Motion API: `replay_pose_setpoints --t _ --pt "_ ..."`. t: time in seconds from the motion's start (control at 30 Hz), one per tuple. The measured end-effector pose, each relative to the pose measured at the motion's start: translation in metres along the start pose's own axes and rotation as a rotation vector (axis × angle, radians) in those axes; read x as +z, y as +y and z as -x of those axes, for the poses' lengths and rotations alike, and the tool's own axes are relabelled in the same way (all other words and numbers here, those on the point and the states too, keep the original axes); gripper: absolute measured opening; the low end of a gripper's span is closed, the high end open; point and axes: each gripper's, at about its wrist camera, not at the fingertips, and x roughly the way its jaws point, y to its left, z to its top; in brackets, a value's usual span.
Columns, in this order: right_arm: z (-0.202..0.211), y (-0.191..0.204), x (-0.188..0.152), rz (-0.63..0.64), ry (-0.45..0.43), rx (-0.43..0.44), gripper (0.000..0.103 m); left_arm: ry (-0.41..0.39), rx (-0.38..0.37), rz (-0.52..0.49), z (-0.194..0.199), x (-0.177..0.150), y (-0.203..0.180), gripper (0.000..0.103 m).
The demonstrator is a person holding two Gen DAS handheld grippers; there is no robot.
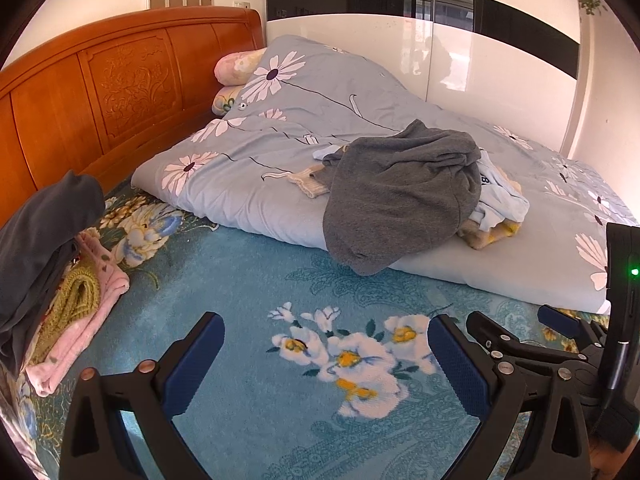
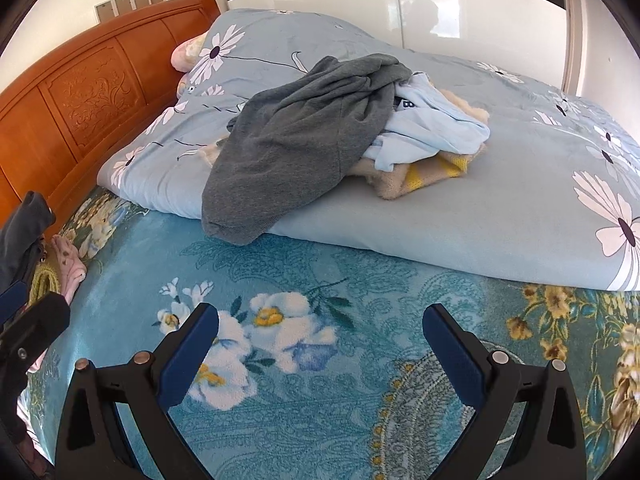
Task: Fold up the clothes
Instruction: 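Move both grippers toward the grey sweatshirt on the bed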
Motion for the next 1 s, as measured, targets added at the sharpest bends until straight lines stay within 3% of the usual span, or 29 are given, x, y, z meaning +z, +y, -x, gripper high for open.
replay_pose_setpoints --t 1.0 --pt "-0.004 0.017 -0.006 0.040 0.058 0.035 0.102 0.080 0.013 0.035 -0.013 -0.020 0.016 0.103"
